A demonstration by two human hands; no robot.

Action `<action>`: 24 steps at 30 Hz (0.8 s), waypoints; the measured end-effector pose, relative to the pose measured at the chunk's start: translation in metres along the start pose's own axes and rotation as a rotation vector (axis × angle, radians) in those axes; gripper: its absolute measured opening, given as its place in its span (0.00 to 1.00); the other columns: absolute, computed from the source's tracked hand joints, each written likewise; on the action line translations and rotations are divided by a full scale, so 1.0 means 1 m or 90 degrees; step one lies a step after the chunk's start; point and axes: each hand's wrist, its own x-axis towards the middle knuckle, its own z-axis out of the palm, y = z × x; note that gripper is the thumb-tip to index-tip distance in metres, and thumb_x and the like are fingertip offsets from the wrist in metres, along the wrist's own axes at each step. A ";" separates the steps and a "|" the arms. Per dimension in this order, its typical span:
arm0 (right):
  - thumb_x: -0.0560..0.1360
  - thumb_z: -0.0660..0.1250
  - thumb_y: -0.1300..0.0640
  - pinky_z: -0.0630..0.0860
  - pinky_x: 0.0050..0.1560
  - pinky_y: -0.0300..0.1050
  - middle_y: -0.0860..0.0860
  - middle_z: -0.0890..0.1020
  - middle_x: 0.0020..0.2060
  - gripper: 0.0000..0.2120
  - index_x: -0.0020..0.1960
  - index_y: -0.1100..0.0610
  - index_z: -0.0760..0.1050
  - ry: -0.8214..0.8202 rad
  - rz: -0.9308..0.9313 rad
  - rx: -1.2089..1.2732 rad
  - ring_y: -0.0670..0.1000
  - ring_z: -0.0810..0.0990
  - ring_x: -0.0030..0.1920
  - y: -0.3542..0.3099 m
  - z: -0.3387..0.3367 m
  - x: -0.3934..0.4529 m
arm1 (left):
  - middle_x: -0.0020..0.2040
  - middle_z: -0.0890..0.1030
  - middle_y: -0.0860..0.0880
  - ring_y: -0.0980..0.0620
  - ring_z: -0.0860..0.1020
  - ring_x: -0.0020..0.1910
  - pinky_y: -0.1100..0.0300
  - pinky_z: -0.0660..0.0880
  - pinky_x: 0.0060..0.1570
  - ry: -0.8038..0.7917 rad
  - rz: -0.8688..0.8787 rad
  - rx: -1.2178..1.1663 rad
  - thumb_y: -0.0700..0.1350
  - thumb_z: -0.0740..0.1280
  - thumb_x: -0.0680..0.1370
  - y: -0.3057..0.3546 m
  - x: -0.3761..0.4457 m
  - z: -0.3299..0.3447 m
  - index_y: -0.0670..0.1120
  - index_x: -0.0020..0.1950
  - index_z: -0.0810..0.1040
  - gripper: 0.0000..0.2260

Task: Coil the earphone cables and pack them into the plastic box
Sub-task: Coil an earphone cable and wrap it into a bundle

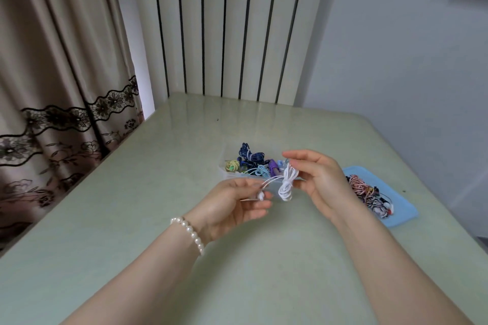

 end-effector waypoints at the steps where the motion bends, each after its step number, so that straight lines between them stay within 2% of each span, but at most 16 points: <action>1: 0.72 0.59 0.72 0.74 0.33 0.41 0.51 0.78 0.27 0.12 0.41 0.59 0.79 0.008 0.010 0.003 0.47 0.76 0.29 0.005 0.000 -0.001 | 0.37 0.82 0.45 0.53 0.81 0.32 0.62 0.79 0.33 0.010 0.006 0.014 0.34 0.60 0.77 -0.001 -0.001 -0.003 0.38 0.51 0.76 0.07; 4: 0.71 0.56 0.73 0.74 0.36 0.45 0.56 0.76 0.32 0.15 0.41 0.60 0.79 0.017 0.052 -0.017 0.52 0.75 0.33 0.023 0.002 -0.004 | 0.37 0.83 0.44 0.53 0.82 0.32 0.63 0.79 0.32 0.035 0.016 0.058 0.29 0.61 0.75 -0.003 -0.002 -0.011 0.37 0.49 0.77 0.08; 7: 0.73 0.57 0.68 0.72 0.40 0.45 0.55 0.77 0.36 0.13 0.41 0.59 0.80 -0.021 0.077 -0.058 0.52 0.78 0.35 0.038 0.011 -0.008 | 0.35 0.82 0.44 0.51 0.82 0.31 0.63 0.78 0.30 0.060 0.029 0.128 0.28 0.65 0.72 -0.005 -0.002 -0.013 0.38 0.50 0.76 0.10; 10: 0.74 0.64 0.65 0.75 0.37 0.36 0.51 0.81 0.35 0.06 0.47 0.62 0.80 -0.093 0.033 -0.113 0.45 0.81 0.34 0.048 0.019 -0.014 | 0.32 0.82 0.44 0.51 0.82 0.30 0.63 0.77 0.30 0.081 0.043 0.187 0.28 0.68 0.70 -0.005 0.000 -0.012 0.38 0.51 0.73 0.12; 13: 0.70 0.68 0.68 0.77 0.36 0.38 0.50 0.83 0.33 0.08 0.45 0.57 0.81 -0.136 -0.007 -0.134 0.48 0.80 0.34 0.055 0.017 -0.015 | 0.30 0.81 0.44 0.50 0.81 0.29 0.62 0.78 0.30 0.091 0.046 0.225 0.27 0.70 0.68 -0.005 0.000 -0.013 0.40 0.48 0.71 0.14; 16: 0.69 0.70 0.68 0.74 0.33 0.35 0.47 0.83 0.31 0.09 0.42 0.55 0.81 -0.142 -0.022 -0.179 0.46 0.77 0.30 0.059 0.012 -0.015 | 0.30 0.81 0.45 0.50 0.79 0.27 0.61 0.77 0.31 0.092 0.043 0.292 0.27 0.72 0.66 -0.006 -0.001 -0.016 0.41 0.46 0.71 0.16; 18: 0.68 0.71 0.69 0.72 0.33 0.34 0.46 0.80 0.30 0.09 0.41 0.55 0.82 -0.143 -0.036 -0.194 0.45 0.74 0.29 0.063 0.011 -0.015 | 0.30 0.82 0.46 0.51 0.79 0.27 0.60 0.78 0.33 0.091 0.041 0.344 0.27 0.72 0.66 -0.007 -0.001 -0.017 0.42 0.45 0.71 0.16; 21: 0.67 0.72 0.67 0.68 0.33 0.35 0.47 0.73 0.28 0.13 0.40 0.49 0.82 -0.156 -0.049 -0.215 0.45 0.68 0.29 0.068 0.015 -0.017 | 0.31 0.81 0.46 0.52 0.80 0.29 0.59 0.79 0.39 0.087 0.039 0.410 0.26 0.70 0.66 -0.009 0.000 -0.017 0.42 0.48 0.72 0.18; 24: 0.67 0.71 0.69 0.68 0.29 0.31 0.52 0.75 0.28 0.13 0.38 0.50 0.81 -0.137 -0.072 -0.217 0.41 0.69 0.25 0.068 0.020 -0.018 | 0.38 0.82 0.42 0.51 0.82 0.35 0.59 0.79 0.45 0.055 0.024 0.381 0.25 0.68 0.69 -0.006 0.000 -0.019 0.44 0.53 0.71 0.19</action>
